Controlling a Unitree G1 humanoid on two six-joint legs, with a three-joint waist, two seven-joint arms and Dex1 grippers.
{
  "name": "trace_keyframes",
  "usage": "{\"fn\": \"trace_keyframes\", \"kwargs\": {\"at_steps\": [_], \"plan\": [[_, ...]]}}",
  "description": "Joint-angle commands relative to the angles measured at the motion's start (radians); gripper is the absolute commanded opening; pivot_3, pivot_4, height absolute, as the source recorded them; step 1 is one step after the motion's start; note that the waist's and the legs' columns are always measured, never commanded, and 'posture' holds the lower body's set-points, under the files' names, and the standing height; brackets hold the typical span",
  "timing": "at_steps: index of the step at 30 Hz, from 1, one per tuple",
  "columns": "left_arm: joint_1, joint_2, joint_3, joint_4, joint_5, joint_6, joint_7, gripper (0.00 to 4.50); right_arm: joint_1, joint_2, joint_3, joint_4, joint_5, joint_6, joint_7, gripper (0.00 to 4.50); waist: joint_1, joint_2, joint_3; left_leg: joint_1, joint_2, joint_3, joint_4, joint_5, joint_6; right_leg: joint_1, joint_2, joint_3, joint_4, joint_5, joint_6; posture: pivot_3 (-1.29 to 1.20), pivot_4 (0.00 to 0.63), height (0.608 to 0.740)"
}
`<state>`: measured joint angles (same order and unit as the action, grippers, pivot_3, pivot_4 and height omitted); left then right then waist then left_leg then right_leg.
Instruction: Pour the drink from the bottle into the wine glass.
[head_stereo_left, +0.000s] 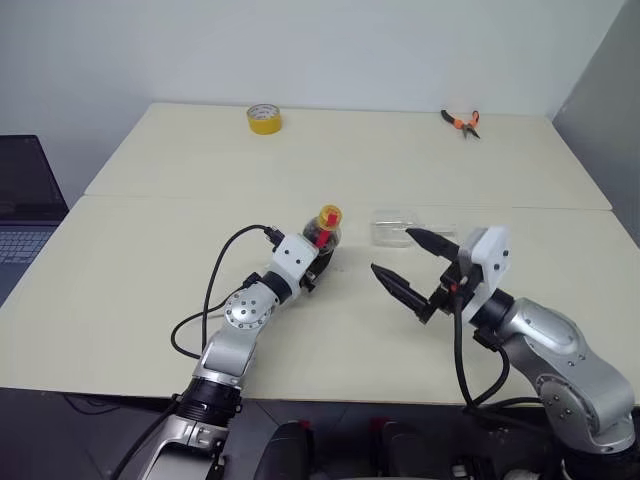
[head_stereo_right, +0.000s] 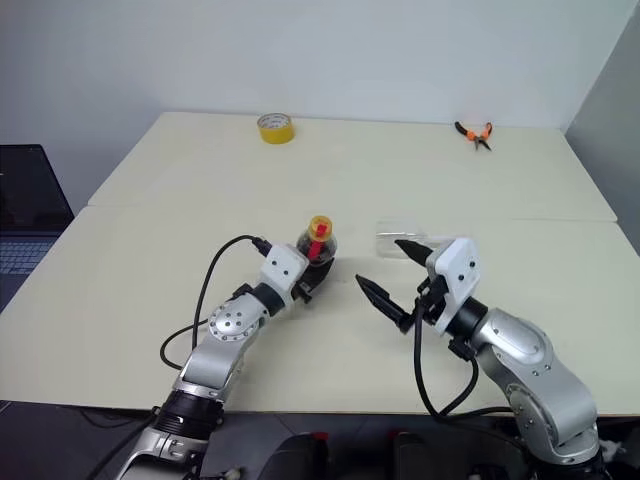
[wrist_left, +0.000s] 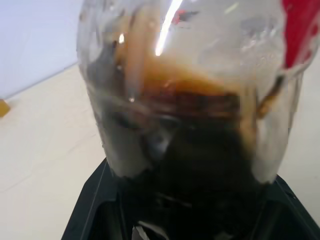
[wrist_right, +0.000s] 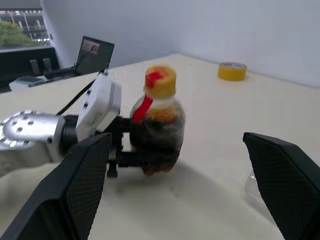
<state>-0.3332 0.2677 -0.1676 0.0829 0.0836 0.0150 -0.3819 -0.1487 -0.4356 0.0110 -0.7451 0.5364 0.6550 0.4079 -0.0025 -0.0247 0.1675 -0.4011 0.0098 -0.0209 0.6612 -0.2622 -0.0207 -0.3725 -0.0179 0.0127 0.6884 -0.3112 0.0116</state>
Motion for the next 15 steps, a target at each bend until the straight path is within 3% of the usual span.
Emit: {"fn": "trace_keyframes", "kwargs": {"at_steps": [1, 8, 15], "plan": [[-0.006, -0.021, -0.033, -0.067, 0.026, -0.017, 0.009, 1.99, -0.051, 0.025, 0.003, -0.051, 0.021, 0.055, -0.067, 4.5, 0.0, 0.0, 0.0, 0.0, 0.0, 0.0, 0.0, 0.0, 0.0, 0.0, 0.0, 0.0, 0.0, 0.0, 0.0, 0.0, 0.15, 0.74], [-0.016, -0.044, -0.081, -0.062, 0.041, -0.03, -0.019, 1.95, -0.161, 0.181, 0.09, 0.009, -0.029, 0.122, -0.219, 4.5, -0.003, 0.0, 0.0, 0.0, 0.0, 0.0, 0.0, 0.0, 0.0, -0.001, 0.0, 0.0, 0.001, 0.0, 0.0, 0.0, 0.15, 0.74], [-0.027, -0.044, -0.087, -0.054, 0.043, -0.043, -0.027, 1.95, -0.21, 0.223, 0.115, 0.04, -0.051, 0.154, -0.247, 4.5, -0.003, 0.0, 0.0, 0.0, 0.0, 0.0, 0.0, 0.0, 0.0, -0.001, 0.0, 0.0, 0.001, 0.0, 0.0, 0.0, 0.15, 0.74]]}}
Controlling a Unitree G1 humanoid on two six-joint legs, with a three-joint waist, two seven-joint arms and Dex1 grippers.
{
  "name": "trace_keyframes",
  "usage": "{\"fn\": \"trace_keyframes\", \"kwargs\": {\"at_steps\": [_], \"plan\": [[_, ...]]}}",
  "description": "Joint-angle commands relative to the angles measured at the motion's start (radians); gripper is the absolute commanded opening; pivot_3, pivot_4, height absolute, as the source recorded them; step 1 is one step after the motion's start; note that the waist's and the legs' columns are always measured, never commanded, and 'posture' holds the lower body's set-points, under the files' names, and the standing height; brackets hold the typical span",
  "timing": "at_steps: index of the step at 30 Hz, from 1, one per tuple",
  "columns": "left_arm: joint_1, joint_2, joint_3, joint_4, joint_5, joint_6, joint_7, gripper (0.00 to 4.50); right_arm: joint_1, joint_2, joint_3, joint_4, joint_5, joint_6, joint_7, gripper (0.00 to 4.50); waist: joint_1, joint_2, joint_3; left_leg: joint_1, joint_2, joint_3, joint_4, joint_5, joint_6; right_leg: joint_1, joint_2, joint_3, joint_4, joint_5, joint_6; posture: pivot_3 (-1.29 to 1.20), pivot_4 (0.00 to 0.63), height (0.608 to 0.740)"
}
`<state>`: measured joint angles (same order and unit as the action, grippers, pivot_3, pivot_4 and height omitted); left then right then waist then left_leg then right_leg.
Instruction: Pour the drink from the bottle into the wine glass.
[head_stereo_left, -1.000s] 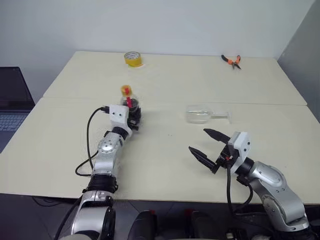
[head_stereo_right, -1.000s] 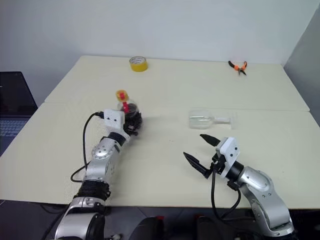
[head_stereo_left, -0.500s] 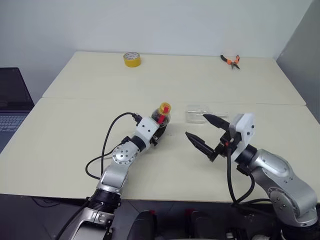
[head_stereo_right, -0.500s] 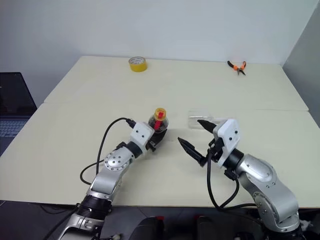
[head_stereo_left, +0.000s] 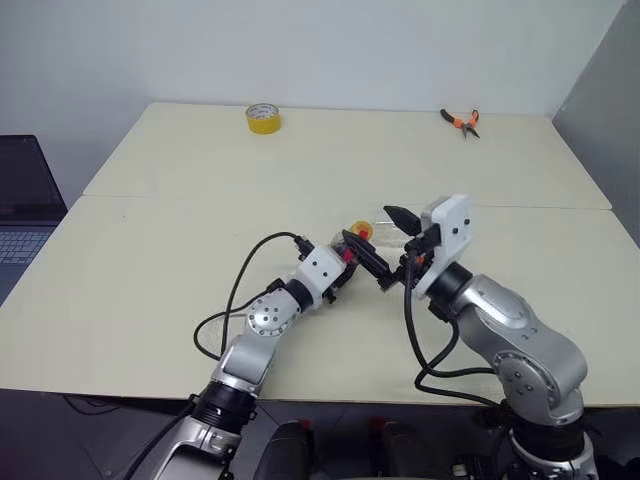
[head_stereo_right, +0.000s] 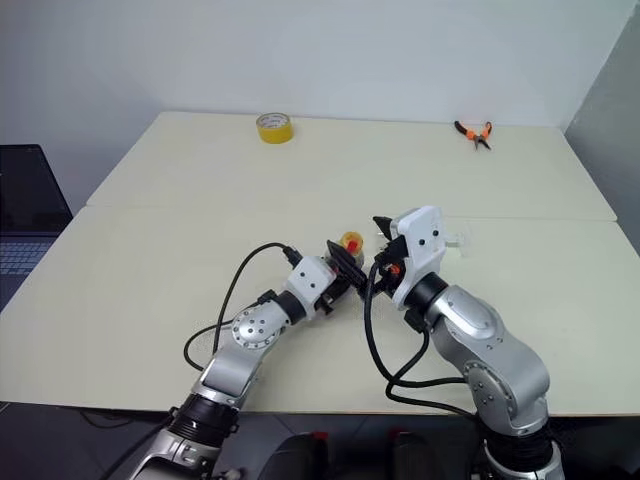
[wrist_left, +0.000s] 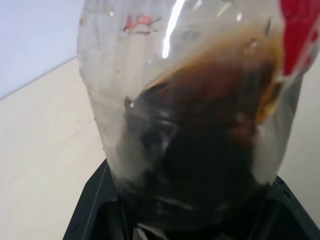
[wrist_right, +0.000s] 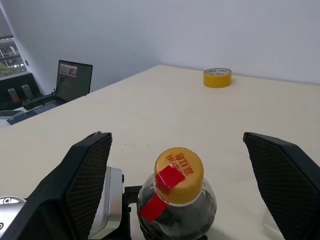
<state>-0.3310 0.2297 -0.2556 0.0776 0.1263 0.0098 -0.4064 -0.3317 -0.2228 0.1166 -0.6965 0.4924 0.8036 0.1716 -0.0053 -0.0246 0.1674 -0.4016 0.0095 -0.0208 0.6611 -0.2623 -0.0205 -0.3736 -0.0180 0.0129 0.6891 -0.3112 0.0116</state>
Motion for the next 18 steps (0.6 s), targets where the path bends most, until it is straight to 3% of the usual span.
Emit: {"fn": "trace_keyframes", "kwargs": {"at_steps": [1, 11, 14, 18], "plan": [[-0.028, -0.007, 0.0, -0.049, 0.001, -0.038, -0.002, 1.95, -0.03, 0.009, 0.014, -0.004, -0.014, 0.008, -0.013, 4.5, 0.0, 0.0, 0.0, 0.0, 0.0, 0.0, 0.0, 0.0, 0.0, 0.0, 0.0, 0.0, 0.0, 0.0, 0.0, 0.0, 0.15, 0.74], [-0.019, -0.01, -0.005, -0.056, 0.007, -0.038, 0.004, 1.94, -0.028, 0.023, 0.022, 0.013, -0.042, 0.016, -0.023, 4.5, 0.0, 0.0, 0.0, 0.0, 0.0, 0.0, 0.0, 0.0, 0.0, 0.0, 0.0, 0.0, 0.0, 0.0, 0.0, 0.0, 0.15, 0.74], [-0.015, -0.011, -0.006, -0.059, 0.009, -0.038, 0.005, 1.94, -0.024, 0.017, 0.022, 0.013, -0.045, 0.021, -0.016, 3.88, 0.0, 0.0, 0.0, 0.0, 0.0, 0.0, 0.0, 0.0, 0.0, 0.0, 0.0, 0.0, 0.0, 0.0, 0.0, 0.0, 0.15, 0.74], [-0.013, -0.012, -0.006, -0.06, 0.01, -0.039, 0.005, 1.94, -0.021, 0.015, 0.02, 0.011, -0.044, 0.026, -0.015, 2.46, 0.0, 0.0, 0.0, 0.0, 0.0, 0.0, 0.0, 0.0, 0.0, 0.0, 0.0, 0.0, 0.0, 0.0, 0.0, 0.0, 0.15, 0.74]]}}
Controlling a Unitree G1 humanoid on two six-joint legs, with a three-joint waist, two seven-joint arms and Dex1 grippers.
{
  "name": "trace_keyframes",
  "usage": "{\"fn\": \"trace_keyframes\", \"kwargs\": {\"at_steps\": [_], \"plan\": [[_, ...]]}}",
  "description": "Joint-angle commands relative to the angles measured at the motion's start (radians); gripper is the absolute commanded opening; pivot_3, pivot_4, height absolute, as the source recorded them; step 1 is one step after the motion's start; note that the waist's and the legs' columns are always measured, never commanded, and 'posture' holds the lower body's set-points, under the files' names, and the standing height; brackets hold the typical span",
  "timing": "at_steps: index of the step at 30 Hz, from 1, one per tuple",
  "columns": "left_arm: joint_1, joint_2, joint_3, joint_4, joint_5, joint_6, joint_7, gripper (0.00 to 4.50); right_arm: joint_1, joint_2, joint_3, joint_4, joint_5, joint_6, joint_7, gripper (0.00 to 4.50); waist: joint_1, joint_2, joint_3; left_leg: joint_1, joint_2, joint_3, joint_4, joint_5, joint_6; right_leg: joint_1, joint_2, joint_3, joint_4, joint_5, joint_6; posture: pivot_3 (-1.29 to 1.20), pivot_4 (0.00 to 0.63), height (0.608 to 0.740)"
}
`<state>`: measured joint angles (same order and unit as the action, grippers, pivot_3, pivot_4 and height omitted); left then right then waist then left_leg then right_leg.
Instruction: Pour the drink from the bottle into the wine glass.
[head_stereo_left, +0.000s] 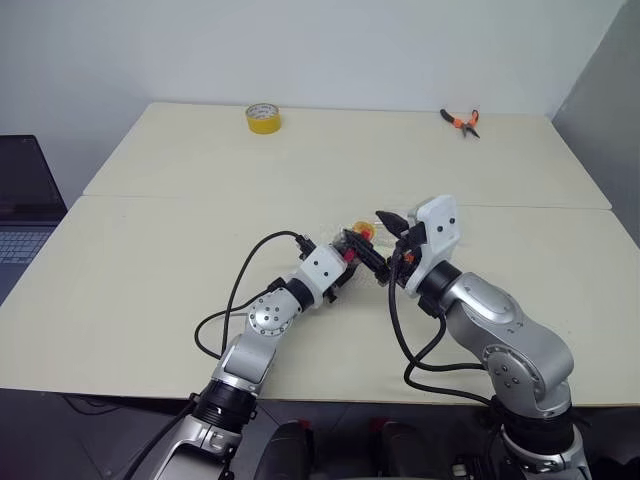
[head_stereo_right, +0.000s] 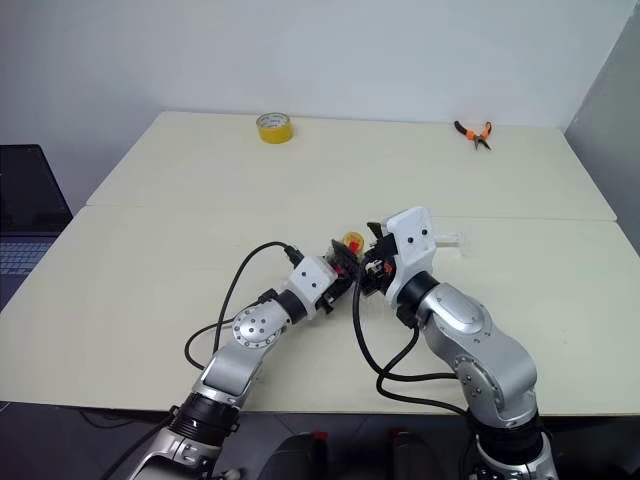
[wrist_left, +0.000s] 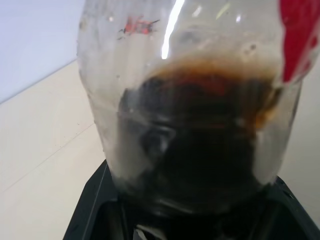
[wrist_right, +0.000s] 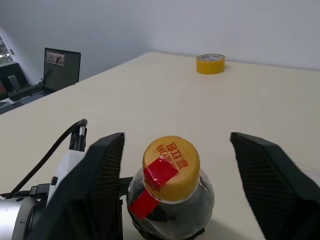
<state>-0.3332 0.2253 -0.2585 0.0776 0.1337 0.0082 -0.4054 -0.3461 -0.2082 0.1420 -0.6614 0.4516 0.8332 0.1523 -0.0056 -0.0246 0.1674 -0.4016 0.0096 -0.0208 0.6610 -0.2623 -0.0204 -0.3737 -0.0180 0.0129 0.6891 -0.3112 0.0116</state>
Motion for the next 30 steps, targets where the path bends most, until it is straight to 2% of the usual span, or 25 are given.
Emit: {"fn": "trace_keyframes", "kwargs": {"at_steps": [1, 3, 4, 14, 19, 23, 26, 30], "plan": [[-0.011, -0.008, -0.002, -0.058, 0.003, -0.038, 0.005, 1.94, -0.006, -0.003, -0.004, -0.024, -0.003, -0.002, 0.007, 2.08, 0.0, 0.0, 0.0, 0.0, 0.0, 0.0, 0.0, 0.0, 0.0, 0.0, 0.0, 0.0, 0.0, 0.0, 0.0, 0.0, 0.15, 0.74], [-0.012, -0.009, -0.002, -0.057, 0.004, -0.039, 0.005, 1.94, -0.006, -0.01, -0.001, -0.025, -0.005, 0.002, 0.012, 1.33, 0.0, 0.0, 0.0, 0.0, 0.0, 0.0, 0.0, 0.0, 0.0, 0.0, 0.0, 0.0, 0.0, 0.0, 0.0, 0.0, 0.15, 0.74], [-0.014, -0.01, -0.001, -0.056, 0.004, -0.039, 0.006, 1.94, -0.005, -0.014, 0.001, -0.025, -0.005, 0.005, 0.015, 1.14, 0.0, 0.0, 0.0, 0.0, 0.0, 0.0, 0.0, 0.0, 0.0, 0.0, 0.0, 0.0, 0.0, 0.0, 0.0, 0.0, 0.15, 0.74], [-0.011, -0.018, -0.003, -0.065, 0.009, -0.037, 0.013, 1.47, -0.001, -0.045, 0.024, -0.016, -0.02, 0.006, 0.036, 1.15, 0.0, 0.0, 0.0, 0.0, 0.0, 0.0, 0.0, 0.0, 0.0, 0.0, 0.0, 0.0, 0.0, 0.0, 0.0, 0.0, 0.15, 0.74], [-0.014, -0.015, 0.007, -0.071, 0.0, -0.031, 0.01, 1.28, 0.0, -0.098, 0.006, 0.024, -0.022, -0.041, 0.109, 1.15, 0.0, 0.0, 0.0, 0.0, 0.0, 0.0, 0.0, 0.0, 0.0, 0.0, 0.0, 0.0, 0.0, 0.0, 0.0, 0.0, 0.15, 0.74], [-0.011, -0.011, 0.016, -0.087, -0.012, -0.022, 0.002, 1.2, -0.045, -0.232, -0.016, 0.153, -0.044, -0.199, 0.309, 1.15, 0.0, 0.0, 0.0, 0.0, 0.0, 0.0, 0.0, 0.0, 0.0, 0.0, 0.0, 0.0, -0.001, 0.0, 0.0, 0.0, 0.15, 0.74], [-0.004, -0.008, 0.021, -0.105, -0.027, -0.011, -0.009, 1.14, -0.103, -0.357, 0.008, 0.299, -0.11, -0.412, 0.512, 1.15, 0.0, 0.0, 0.001, 0.0, 0.0, 0.0, 0.0, 0.0, 0.0, 0.0, 0.0, -0.001, -0.001, 0.0, 0.0, 0.0, 0.15, 0.74], [0.002, -0.005, 0.022, -0.119, -0.035, -0.01, -0.025, 1.12, -0.183, -0.464, 0.067, 0.466, -0.204, -0.669, 0.711, 1.15, -0.001, 0.001, 0.001, 0.0, 0.0, 0.0, 0.0, 0.0, 0.0, 0.0, 0.0, 0.0, -0.001, 0.0, 0.0, 0.0, 0.15, 0.74]]}}
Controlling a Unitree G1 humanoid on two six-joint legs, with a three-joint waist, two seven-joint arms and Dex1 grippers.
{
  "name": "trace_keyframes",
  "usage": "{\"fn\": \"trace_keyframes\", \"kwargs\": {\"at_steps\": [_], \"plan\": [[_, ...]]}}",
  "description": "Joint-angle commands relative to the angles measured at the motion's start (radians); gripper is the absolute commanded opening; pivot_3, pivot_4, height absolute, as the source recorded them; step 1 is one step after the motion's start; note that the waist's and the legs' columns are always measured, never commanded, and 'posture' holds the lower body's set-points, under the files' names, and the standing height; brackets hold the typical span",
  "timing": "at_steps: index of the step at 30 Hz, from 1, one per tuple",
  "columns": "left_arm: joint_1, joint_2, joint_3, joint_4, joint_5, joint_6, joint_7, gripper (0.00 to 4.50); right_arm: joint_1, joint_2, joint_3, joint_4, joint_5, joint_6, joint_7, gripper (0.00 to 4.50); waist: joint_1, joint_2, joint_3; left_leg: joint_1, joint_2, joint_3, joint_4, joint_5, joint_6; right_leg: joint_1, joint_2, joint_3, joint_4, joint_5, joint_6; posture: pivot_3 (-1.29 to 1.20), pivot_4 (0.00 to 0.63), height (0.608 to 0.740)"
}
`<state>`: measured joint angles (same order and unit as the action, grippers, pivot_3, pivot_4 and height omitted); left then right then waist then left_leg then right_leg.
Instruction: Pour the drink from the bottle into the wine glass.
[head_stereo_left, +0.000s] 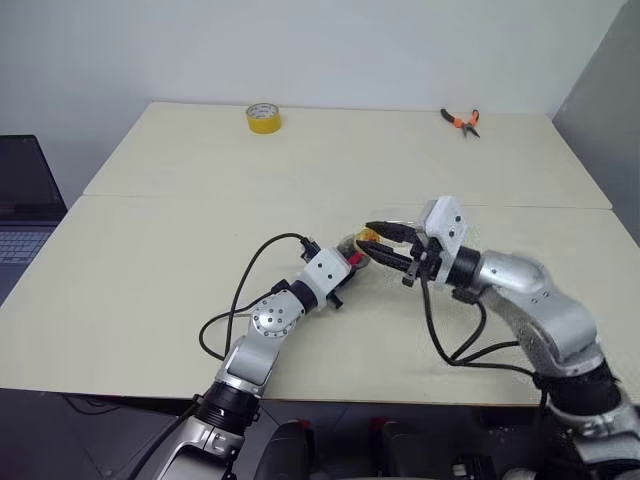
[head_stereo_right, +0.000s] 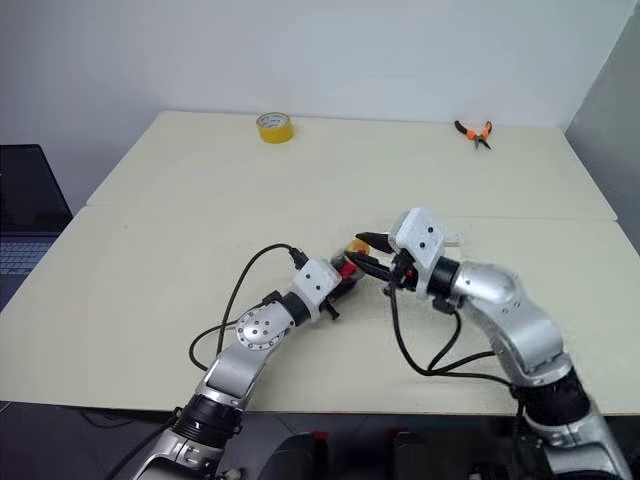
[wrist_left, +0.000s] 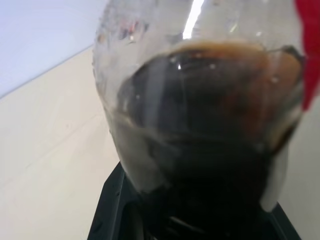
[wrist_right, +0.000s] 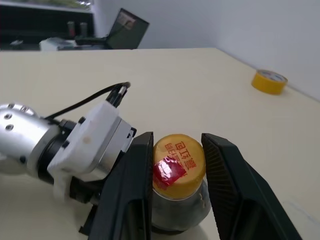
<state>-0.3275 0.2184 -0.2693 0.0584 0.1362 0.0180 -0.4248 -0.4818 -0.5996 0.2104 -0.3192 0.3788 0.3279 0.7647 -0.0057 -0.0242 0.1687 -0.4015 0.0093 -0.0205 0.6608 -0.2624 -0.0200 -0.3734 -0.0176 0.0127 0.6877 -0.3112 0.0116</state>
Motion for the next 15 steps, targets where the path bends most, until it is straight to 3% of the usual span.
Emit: {"fn": "trace_keyframes", "kwargs": {"at_steps": [1, 5, 10, 15], "plan": [[-0.002, 0.003, 0.032, -0.104, -0.039, -0.021, -0.009, 1.09, -0.079, -0.094, 0.016, 0.167, -0.157, -0.231, 0.149, 1.15, -0.002, 0.0, 0.001, 0.0, 0.0, 0.0, 0.0, 0.0, 0.0, 0.0, 0.0, 0.0, 0.0, 0.0, 0.0, 0.0, 0.15, 0.74], [-0.001, 0.001, 0.028, -0.11, -0.041, -0.021, -0.011, 1.03, -0.139, -0.105, 0.031, 0.235, -0.155, -0.303, 0.24, 1.15, -0.001, 0.0, 0.001, 0.0, 0.001, 0.0, 0.0, 0.0, 0.0, 0.0, 0.0, 0.0, 0.0, 0.0, 0.0, 0.0, 0.15, 0.74], [0.0, -0.003, 0.028, -0.103, -0.038, -0.028, -0.009, 1.02, -0.058, -0.063, -0.037, 0.072, 0.07, -0.004, 0.19, 1.15, 0.005, -0.001, 0.001, -0.001, 0.001, 0.0, 0.0, 0.0, 0.0, 0.0, -0.001, 0.0, -0.001, 0.0, 0.0, 0.0, 0.15, 0.74], [0.003, -0.007, 0.029, -0.101, -0.037, -0.031, -0.01, 0.95, 0.062, -0.001, -0.152, -0.135, 0.255, 0.225, 0.003, 2.84, 0.007, -0.001, 0.002, -0.001, 0.0, -0.001, 0.001, 0.0, 0.0, 0.0, -0.002, -0.001, 0.0, 0.0, 0.0, 0.0, 0.15, 0.74]]}}
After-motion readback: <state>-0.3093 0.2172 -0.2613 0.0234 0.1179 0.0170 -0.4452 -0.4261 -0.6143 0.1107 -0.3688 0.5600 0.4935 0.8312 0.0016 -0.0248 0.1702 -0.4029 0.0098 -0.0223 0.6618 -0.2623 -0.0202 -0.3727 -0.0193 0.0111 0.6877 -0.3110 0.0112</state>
